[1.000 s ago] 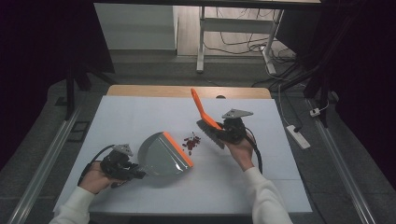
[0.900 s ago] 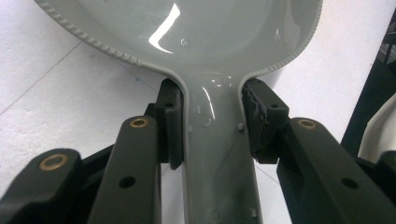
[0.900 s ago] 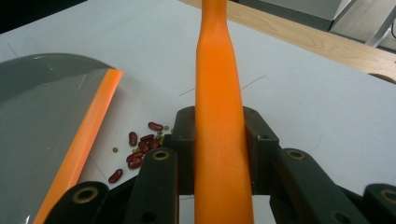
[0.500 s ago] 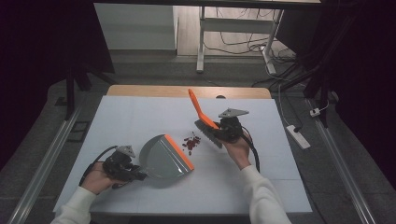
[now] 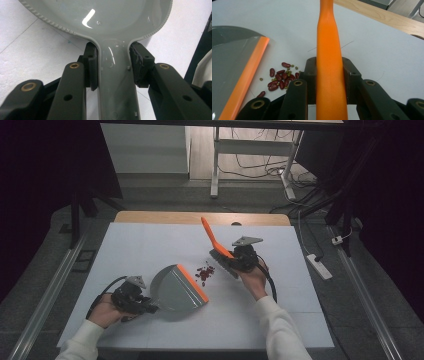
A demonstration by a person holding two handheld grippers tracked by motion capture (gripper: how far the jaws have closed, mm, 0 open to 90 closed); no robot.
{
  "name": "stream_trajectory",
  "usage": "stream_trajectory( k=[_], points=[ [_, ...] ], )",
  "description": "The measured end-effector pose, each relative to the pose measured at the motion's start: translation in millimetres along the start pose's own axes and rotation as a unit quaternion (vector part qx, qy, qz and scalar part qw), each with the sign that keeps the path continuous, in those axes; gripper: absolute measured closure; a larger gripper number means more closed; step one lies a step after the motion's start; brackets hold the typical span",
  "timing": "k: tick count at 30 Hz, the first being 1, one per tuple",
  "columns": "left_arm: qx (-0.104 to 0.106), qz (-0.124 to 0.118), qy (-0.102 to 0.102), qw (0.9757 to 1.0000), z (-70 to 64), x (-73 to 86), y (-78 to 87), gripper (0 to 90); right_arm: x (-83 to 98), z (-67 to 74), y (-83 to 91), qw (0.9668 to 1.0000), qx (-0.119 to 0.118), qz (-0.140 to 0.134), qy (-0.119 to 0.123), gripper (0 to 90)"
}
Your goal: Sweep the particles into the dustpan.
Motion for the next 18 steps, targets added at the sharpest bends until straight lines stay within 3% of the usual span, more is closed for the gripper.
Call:
stream_trajectory(
  k=[18],
  points=[
    [0.009,0.005,0.001,1.0000,1.0,-0.7,-3.3,62.1,3.3,6.7,-15.3,0.9994,0.006,0.030,0.014,70.0]
  ],
)
Point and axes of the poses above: each handheld gripper's, and its own axes: y roughly backward along the jaws, x roughly out of its underside, z roughly to its left, the point moved 1 cm from there along -y, roughly forward along the jaws, and after that the axes turned 6 degrees about z, right-handed, at the moved point
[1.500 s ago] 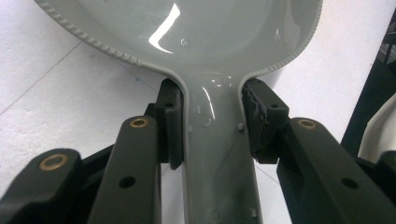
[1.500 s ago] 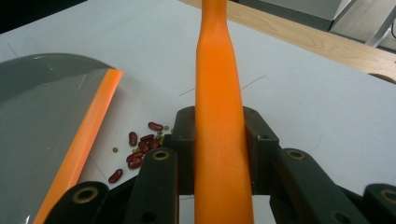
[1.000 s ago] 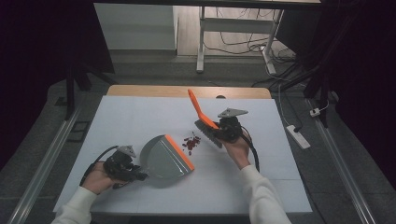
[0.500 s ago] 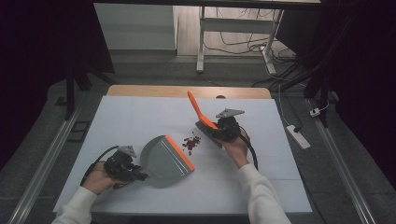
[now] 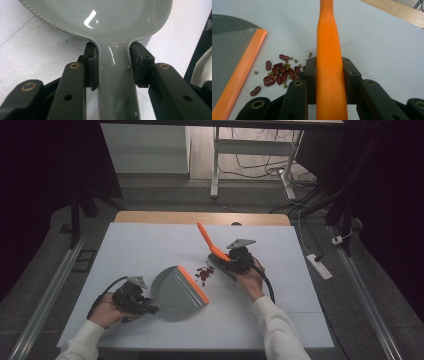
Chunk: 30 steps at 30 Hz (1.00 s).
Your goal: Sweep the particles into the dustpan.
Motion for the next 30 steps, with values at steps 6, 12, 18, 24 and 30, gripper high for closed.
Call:
stream_trajectory(
  k=[6,12,18,24,30],
  points=[
    [0.004,0.001,0.002,1.0000,0.6,-0.5,-0.7,62.1,-1.3,4.6,-1.6,1.0000,0.002,0.001,0.007,70.1],
    [0.005,0.001,0.003,1.0000,0.9,-0.7,-1.6,62.1,-3.0,6.9,-4.4,1.0000,0.000,0.000,0.009,70.1],
    [0.007,0.002,0.004,1.0000,1.3,-0.8,-2.2,62.1,-5.3,12.7,-7.0,0.9998,-0.003,0.001,0.018,70.0],
    [0.008,0.002,0.004,1.0000,1.4,-0.8,-2.4,62.1,-6.1,16.5,-7.8,0.9997,-0.006,0.002,0.024,70.0],
    [0.008,0.003,0.005,0.9999,1.6,-0.8,-2.6,62.1,-6.1,18.1,-7.7,0.9996,-0.008,0.003,0.026,70.0]
  ],
)
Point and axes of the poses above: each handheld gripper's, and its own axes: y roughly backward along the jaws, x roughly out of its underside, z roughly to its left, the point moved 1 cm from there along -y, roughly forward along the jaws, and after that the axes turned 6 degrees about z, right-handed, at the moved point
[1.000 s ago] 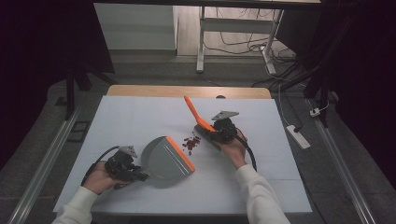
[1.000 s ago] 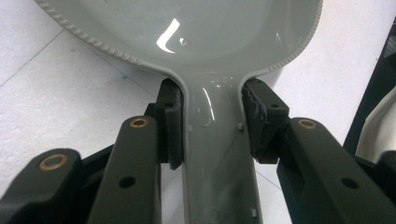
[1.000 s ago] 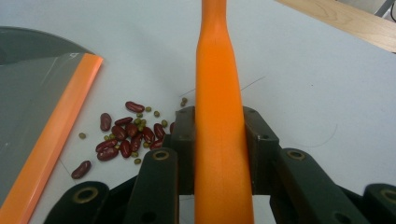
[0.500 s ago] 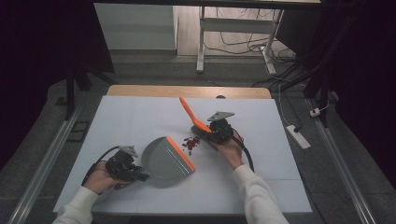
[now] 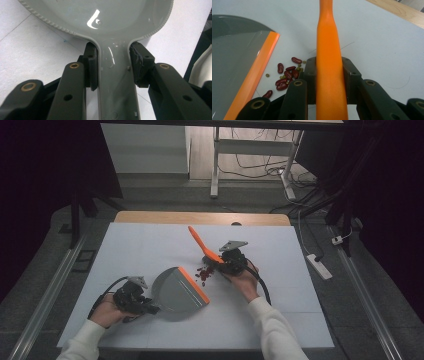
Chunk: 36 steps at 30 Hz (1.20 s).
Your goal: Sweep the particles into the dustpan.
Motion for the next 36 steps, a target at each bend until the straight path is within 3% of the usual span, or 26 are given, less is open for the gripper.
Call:
stream_trajectory(
  k=[16,27,36],
  points=[
    [0.000,0.001,0.000,1.0000,0.0,0.1,0.0,62.1,-1.8,10.9,-1.2,0.9998,-0.009,0.002,0.017,69.9],
    [0.000,0.002,0.000,1.0000,0.2,0.0,-0.2,62.1,-3.0,22.9,-1.8,0.9987,-0.039,0.001,0.032,69.9],
    [0.000,0.003,0.000,1.0000,-0.1,-0.2,-0.2,62.1,-4.0,31.2,-2.4,0.9983,-0.043,0.003,0.040,69.9]
  ],
)
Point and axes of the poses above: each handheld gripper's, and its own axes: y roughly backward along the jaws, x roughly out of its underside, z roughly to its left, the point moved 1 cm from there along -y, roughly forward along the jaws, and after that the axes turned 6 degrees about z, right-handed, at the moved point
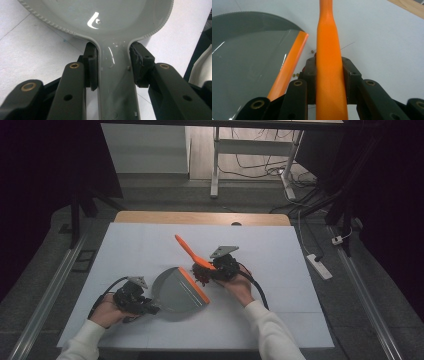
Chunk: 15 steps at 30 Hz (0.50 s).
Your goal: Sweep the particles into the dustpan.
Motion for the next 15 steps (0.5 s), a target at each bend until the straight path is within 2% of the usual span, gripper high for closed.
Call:
stream_trajectory(
  k=[15],
  points=[
    [0.000,0.001,-0.001,1.0000,0.2,-0.1,-0.5,62.1,-3.9,10.4,-4.0,0.9999,-0.012,-0.003,0.004,69.9]
  ],
)
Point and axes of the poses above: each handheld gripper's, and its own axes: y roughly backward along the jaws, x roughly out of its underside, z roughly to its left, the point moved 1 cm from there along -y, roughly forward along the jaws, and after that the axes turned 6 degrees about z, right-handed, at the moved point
